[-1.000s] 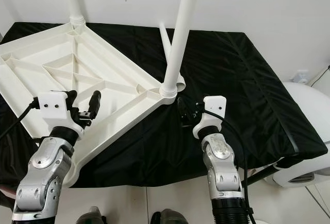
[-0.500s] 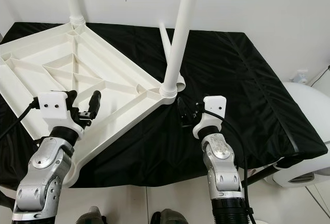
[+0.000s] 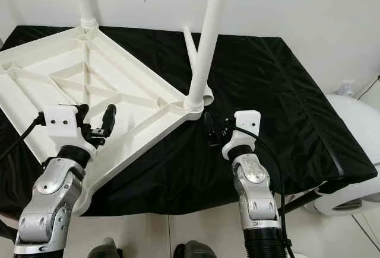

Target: Building children table

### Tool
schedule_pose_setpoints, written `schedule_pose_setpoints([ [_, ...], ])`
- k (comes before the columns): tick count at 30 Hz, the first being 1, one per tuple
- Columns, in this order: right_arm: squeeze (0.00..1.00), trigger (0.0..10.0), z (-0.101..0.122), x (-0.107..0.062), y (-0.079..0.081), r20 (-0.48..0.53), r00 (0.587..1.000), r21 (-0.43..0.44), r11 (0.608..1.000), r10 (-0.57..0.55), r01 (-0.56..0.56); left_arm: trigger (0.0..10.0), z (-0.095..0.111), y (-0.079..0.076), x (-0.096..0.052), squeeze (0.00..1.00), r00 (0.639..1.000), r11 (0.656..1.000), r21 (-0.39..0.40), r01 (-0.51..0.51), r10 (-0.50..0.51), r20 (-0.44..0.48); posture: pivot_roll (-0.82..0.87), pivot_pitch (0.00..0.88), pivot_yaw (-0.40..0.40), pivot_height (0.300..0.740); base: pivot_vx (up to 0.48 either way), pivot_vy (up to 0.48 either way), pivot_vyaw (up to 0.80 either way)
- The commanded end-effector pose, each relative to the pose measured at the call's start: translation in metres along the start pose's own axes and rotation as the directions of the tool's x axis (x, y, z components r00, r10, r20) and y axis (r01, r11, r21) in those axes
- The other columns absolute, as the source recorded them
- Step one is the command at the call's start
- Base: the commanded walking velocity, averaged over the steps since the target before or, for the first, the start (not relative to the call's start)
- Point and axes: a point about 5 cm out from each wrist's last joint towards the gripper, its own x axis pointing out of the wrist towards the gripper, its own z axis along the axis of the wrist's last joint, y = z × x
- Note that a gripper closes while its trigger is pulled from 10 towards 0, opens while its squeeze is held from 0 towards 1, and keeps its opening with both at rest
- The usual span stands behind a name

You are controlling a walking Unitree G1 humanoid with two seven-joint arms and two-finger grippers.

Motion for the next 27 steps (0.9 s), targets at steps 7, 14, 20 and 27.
schedule_pose_setpoints([
  [7, 0.0, 10.0, 0.005, -0.008, -0.01, 0.03, 1.0, -0.047, 0.999, -0.003, 0.005, 10.0, -0.012, -0.003, 0.03, 0.0, 0.994, 0.996, 0.042, 0.072, -0.068, -0.088, -0.03, 0.0, -0.044, 0.74, 0.0, 0.0, 0.0],
  [14, 0.0, 10.0, 0.001, -0.017, -0.009, 0.02, 1.0, -0.029, 1.0, -0.005, 0.006, 10.0, -0.013, -0.004, 0.025, 0.0, 0.995, 0.998, 0.03, 0.059, -0.056, -0.087, -0.04, 0.0, -0.035, 0.74, 0.0, 0.0, 0.0],
  [20, 0.0, 10.0, 0.0, -0.021, -0.007, 0.024, 1.0, -0.026, 1.0, 0.005, -0.005, 10.0, -0.011, -0.003, 0.023, 0.0, 0.996, 0.997, 0.038, 0.062, -0.059, -0.074, -0.04, 0.0, -0.033, 0.74, 0.0, 0.0, 0.0],
  [27, 0.0, 10.0, 0.003, -0.023, -0.009, 0.028, 1.0, -0.024, 1.0, -0.006, 0.007, 10.0, -0.005, 0.001, 0.019, 0.0, 0.998, 0.999, 0.027, 0.03, -0.029, -0.056, -0.04, 0.0, -0.035, 0.74, 0.0, 0.0, 0.0],
])
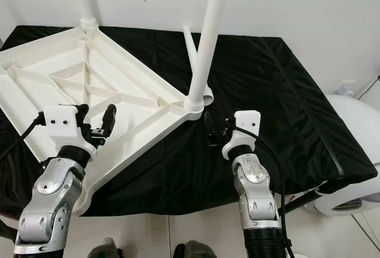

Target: Building children table

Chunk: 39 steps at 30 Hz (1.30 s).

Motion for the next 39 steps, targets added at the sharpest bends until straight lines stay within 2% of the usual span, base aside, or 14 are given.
schedule_pose_setpoints([
  [1, 0.0, 10.0, 0.008, -0.021, -0.009, 0.042, 0.999, -0.02, 1.0, -0.007, 0.008, 10.0, 0.001, 0.001, 0.019, 0.0, 0.999, 0.999, 0.019, 0.027, -0.026, -0.042, -0.04, 0.0, -0.033, 0.74, 0.0, 0.0, 0.0],
  [6, 0.0, 10.0, 0.025, -0.021, -0.013, 0.094, 0.995, -0.031, 0.999, -0.017, 0.02, 10.0, 0.015, 0.006, 0.016, 0.0, 1.0, 1.0, 0.005, -0.008, 0.008, -0.002, -0.04, 0.0, -0.026, 0.74, 0.0, 0.0, 0.0],
  [10, 0.0, 10.0, 0.028, -0.027, -0.019, 0.094, 0.995, -0.035, 0.999, -0.035, 0.038, 10.0, 0.016, 0.01, 0.008, 0.0, 1.0, 1.0, 0.009, -0.025, 0.025, -0.005, -0.04, 0.0, -0.028, 0.74, 0.0, 0.0, 0.0],
  [17, 0.0, 10.0, 0.032, -0.024, -0.019, 0.107, 0.994, -0.039, 0.999, -0.029, 0.033, 10.0, 0.019, 0.011, 0.014, 0.0, 1.0, 1.0, 0.024, -0.004, 0.004, 0.0, -0.04, 0.0, -0.025, 0.74, 0.0, 0.0, 0.0],
  [34, 0.0, 10.0, 0.036, -0.026, -0.017, 0.14, 0.99, -0.014, 0.999, -0.028, 0.03, 10.0, 0.02, 0.01, 0.012, 0.0, 1.0, 1.0, 0.019, -0.005, 0.004, 0.006, -0.04, 0.0, -0.02, 0.74, 0.0, 0.0, 0.0],
  [39, 0.0, 10.0, 0.039, -0.024, -0.014, 0.142, 0.99, -0.003, 1.0, -0.015, 0.015, 10.0, 0.019, 0.005, 0.017, 0.0, 0.999, 0.998, 0.052, 0.039, -0.039, -0.009, -0.05, 0.0, -0.035, 0.74, 0.0, 0.0, 0.0],
])
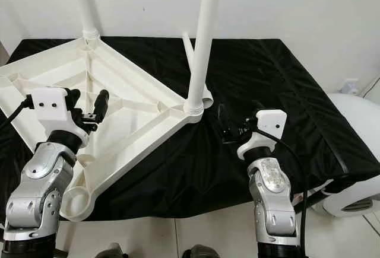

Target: Building children table

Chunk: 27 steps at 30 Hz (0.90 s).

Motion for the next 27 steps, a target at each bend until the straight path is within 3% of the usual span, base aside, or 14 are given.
schedule_pose_setpoints([
  [1, 0.0, 10.0, 0.005, 0.001, 0.0, 0.012, 1.0, 0.004, 1.0, 0.008, -0.008, 10.0, -0.005, -0.002, 0.003, 0.0, 0.999, 1.0, 0.003, 0.021, -0.021, -0.032, -0.05, 0.0, -0.035, 0.74, 0.0, 0.0, 0.0],
  [8, 0.0, 10.0, 0.011, 0.006, -0.003, 0.029, 1.0, 0.055, 0.998, 0.011, -0.012, 10.0, -0.006, -0.014, 0.01, 0.0, 0.997, 0.998, 0.011, 0.067, -0.067, -0.035, -0.06, 0.019, -0.038, 0.74, 0.0, 0.0, 0.0],
  [9, 0.0, 10.0, 0.008, 0.006, -0.002, 0.012, 1.0, 0.065, 0.998, 0.024, -0.025, 10.0, -0.007, -0.017, 0.011, 0.0, 0.996, 0.996, 0.018, 0.083, -0.083, -0.044, -0.06, 0.019, -0.038, 0.74, 0.0, 0.0, 0.0],
  [10, 0.0, 10.0, 0.001, 0.005, 0.004, -0.047, 0.996, 0.089, 0.994, 0.074, -0.07, 10.0, -0.01, -0.019, 0.013, 0.0, 0.992, 0.991, 0.084, 0.105, -0.098, -0.074, -0.07, 0.021, -0.037, 0.74, 0.0, 0.0, 0.0],
  [14, 0.0, 10.0, 0.001, 0.005, 0.007, -0.043, 0.995, 0.106, 0.991, 0.088, -0.083, 10.0, -0.013, -0.02, 0.013, 0.0, 0.989, 0.988, 0.091, 0.123, -0.115, -0.092, -0.07, 0.022, -0.036, 0.74, 0.0, 0.0, 0.0],
  [16, 0.0, 10.0, 0.003, 0.006, 0.008, -0.02, 0.997, 0.096, 0.992, 0.08, -0.078, 10.0, -0.016, -0.027, 0.011, 0.0, 0.979, 0.98, 0.082, 0.183, -0.174, -0.107, -0.07, 0.025, -0.034, 0.74, 0.0, 0.0, 0.0],
  [17, 0.0, 10.0, 0.001, 0.006, 0.008, -0.022, 0.997, 0.089, 0.993, 0.079, -0.076, 10.0, -0.019, -0.035, 0.008, 0.0, 0.961, 0.959, 0.117, 0.258, -0.242, -0.133, -0.06, 0.022, -0.033, 0.74, 0.0, 0.0, 0.0],
  [19, 0.0, 10.0, -0.001, 0.006, 0.007, -0.026, 0.997, 0.083, 0.994, 0.073, -0.07, 10.0, -0.02, -0.037, 0.008, 0.0, 0.951, 0.944, 0.151, 0.293, -0.272, -0.147, -0.05, 0.023, -0.033, 0.74, 0.0, 0.0, 0.0],
  [27, 0.0, 10.0, -0.004, 0.011, 0.002, -0.031, 0.999, 0.063, 0.997, 0.033, -0.031, 10.0, -0.031, -0.037, 0.005, 0.0, 0.908, 0.92, 0.127, 0.371, -0.33, -0.259, -0.04, 0.021, -0.026, 0.74, 0.0, 0.0, 0.0],
])
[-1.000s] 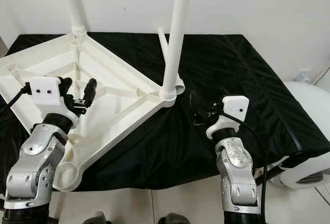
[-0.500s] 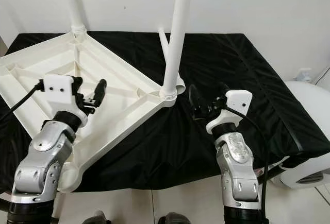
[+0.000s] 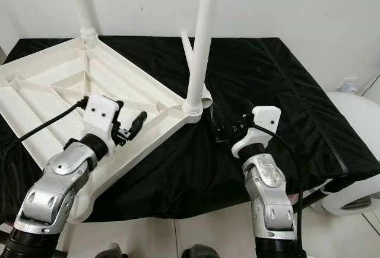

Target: Building children table

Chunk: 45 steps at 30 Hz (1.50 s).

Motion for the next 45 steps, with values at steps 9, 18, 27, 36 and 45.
schedule_pose_setpoints([
  [9, 0.0, 10.0, 0.0, 0.003, 0.001, 0.004, 1.0, -0.012, 1.0, -0.007, 0.007, 10.0, -0.014, -0.02, -0.006, 0.0, 0.971, 0.976, 0.04, 0.213, -0.207, -0.122, -0.04, 0.021, -0.014, 0.74, 0.0, 0.0, 0.0],
  [18, 0.0, 10.0, -0.003, 0.002, 0.001, 0.001, 1.0, -0.019, 1.0, -0.014, 0.014, 10.0, -0.045, -0.033, -0.02, 0.0, 0.885, 0.923, 0.059, 0.379, -0.343, -0.315, -0.04, 0.015, -0.006, 0.74, 0.0, 0.0, 0.0],
  [27, 0.0, 10.0, -0.004, 0.001, 0.001, -0.002, 1.0, -0.025, 1.0, -0.015, 0.015, 10.0, -0.061, -0.031, -0.026, 0.0, 0.85, 0.924, 0.053, 0.38, -0.326, -0.415, -0.04, 0.01, -0.004, 0.74, 0.0, 0.0, 0.0],
  [36, 0.0, 10.0, -0.004, 0.0, 0.002, -0.004, 1.0, -0.034, 0.999, -0.006, 0.006, 0.0, -0.073, -0.016, -0.022, 0.0, 0.831, 0.962, -0.001, 0.272, -0.236, -0.505, -0.05, 0.004, -0.003, 0.74, 0.0, 0.0, 0.0],
  [45, 0.0, 10.0, -0.004, -0.002, 0.002, -0.006, 1.0, -0.037, 0.999, -0.009, 0.009, 0.0, -0.074, -0.015, -0.02, 0.0, 0.825, 0.969, -0.016, 0.247, -0.219, -0.52, -0.06, 0.002, 0.001, 0.74, 0.0, 0.0, 0.0],
])
